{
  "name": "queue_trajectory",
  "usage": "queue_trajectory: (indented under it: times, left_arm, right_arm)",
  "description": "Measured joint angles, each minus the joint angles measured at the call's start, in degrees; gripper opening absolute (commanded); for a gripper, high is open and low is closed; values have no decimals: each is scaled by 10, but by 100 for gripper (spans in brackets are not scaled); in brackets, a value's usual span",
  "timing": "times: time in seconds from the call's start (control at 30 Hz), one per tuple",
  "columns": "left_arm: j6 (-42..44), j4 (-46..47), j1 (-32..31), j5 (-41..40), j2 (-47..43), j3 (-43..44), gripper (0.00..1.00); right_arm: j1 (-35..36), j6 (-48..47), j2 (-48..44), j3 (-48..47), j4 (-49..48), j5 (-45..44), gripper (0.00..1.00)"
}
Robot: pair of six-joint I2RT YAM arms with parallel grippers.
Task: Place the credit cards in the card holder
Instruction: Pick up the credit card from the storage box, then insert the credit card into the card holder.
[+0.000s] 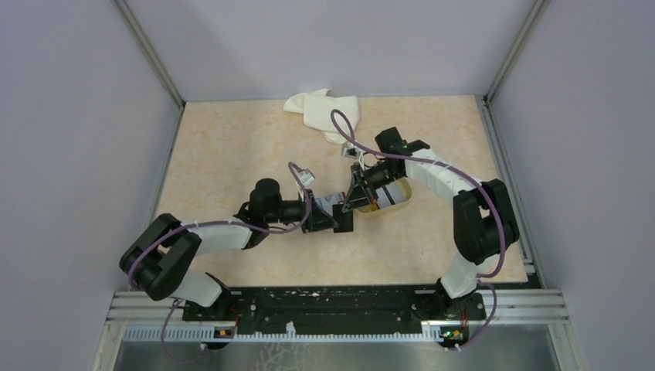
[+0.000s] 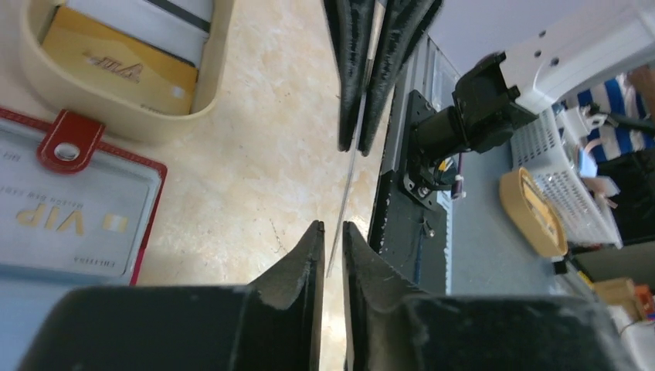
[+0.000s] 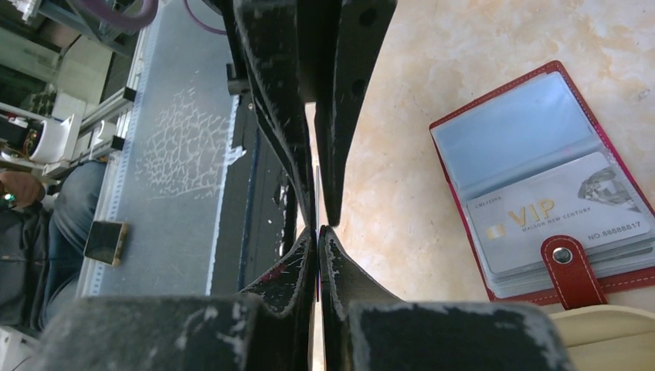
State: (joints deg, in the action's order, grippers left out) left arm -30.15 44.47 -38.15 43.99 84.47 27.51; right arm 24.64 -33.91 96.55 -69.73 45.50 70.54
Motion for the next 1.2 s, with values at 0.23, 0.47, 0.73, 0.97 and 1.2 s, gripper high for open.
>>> queue_trajectory:
  times: [0.23,0.47,0.73,0.97,1.2]
  left_arm:
    - [-17,-12,50,-71,-88,-71,48]
    - [-33,-80,58,-195,-145,-120,39]
    - [-68,-111,61,-270,-100,-113,27]
    - [-88,-117,61,-282,-31,-73,21]
    - [-104,-149,61,-299,9,-44,13]
  right_arm:
    - [0,73,-3,15,-69,-24,0]
    - [1,270,-11,104,-254,-100,0]
    - [4,412,17,75,-345,-176,0]
    - [7,461,80,30,-371,-215,0]
    - [12,471,96,30,-367,-243,0]
